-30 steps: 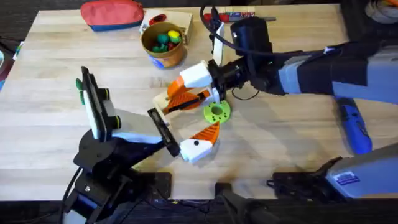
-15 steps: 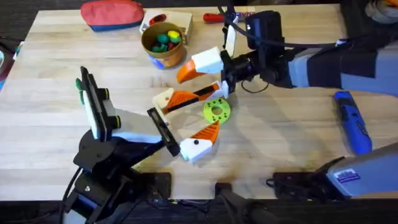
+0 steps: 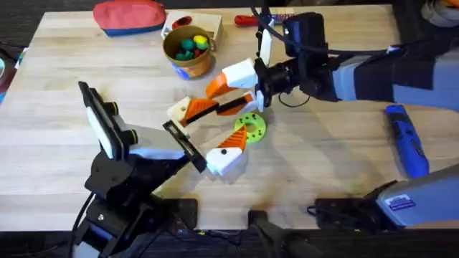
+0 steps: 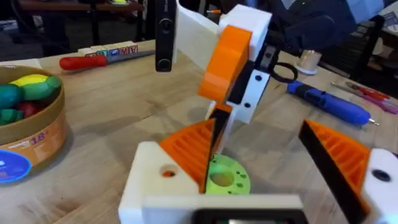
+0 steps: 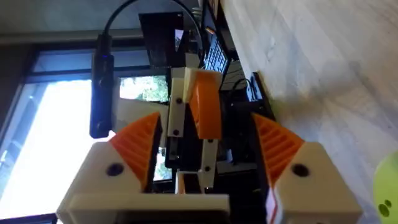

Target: Pick up the gripper from the table and insert it into the empty holder that is missing its gripper. Then pick up a screw, insert it into the mounting hole, and use the screwdriver to tighten it. Finally, clean up the table by picking up the vegetable and placing it into the bucket.

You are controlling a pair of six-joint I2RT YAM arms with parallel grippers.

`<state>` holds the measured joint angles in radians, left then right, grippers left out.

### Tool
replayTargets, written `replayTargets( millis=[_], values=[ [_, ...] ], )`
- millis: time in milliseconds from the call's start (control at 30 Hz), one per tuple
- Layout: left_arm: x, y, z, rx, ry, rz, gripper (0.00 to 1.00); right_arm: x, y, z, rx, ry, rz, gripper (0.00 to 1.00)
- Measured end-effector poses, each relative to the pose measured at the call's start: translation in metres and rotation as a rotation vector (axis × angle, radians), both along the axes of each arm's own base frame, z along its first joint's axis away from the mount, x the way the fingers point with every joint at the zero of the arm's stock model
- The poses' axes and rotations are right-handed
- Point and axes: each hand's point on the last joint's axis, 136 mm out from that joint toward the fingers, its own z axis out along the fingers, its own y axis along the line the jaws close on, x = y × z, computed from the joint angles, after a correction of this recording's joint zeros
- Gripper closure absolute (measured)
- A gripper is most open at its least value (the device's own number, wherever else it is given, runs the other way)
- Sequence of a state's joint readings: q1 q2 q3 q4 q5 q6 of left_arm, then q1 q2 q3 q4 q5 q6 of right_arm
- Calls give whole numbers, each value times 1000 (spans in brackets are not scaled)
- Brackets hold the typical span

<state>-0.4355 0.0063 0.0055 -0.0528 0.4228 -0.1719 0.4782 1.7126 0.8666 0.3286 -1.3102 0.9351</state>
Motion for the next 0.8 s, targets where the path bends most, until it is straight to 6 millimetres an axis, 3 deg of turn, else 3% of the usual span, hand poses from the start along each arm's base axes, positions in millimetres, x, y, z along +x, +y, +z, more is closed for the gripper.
replayTargets(
  millis=[200,367,433,800],
  values=[
    [0,0,0,0,0,1,14,0,0,0,0,0,0,513],
    [0,0,0,0,0,2,16,0,0,0,-2,2,-2,958],
    [0,0,0,2,-2,4,15,1,0,-1,-5,3,-6,994],
    [1,1,0,3,-2,6,14,3,5,-6,-30,-12,-32,997]
  ],
)
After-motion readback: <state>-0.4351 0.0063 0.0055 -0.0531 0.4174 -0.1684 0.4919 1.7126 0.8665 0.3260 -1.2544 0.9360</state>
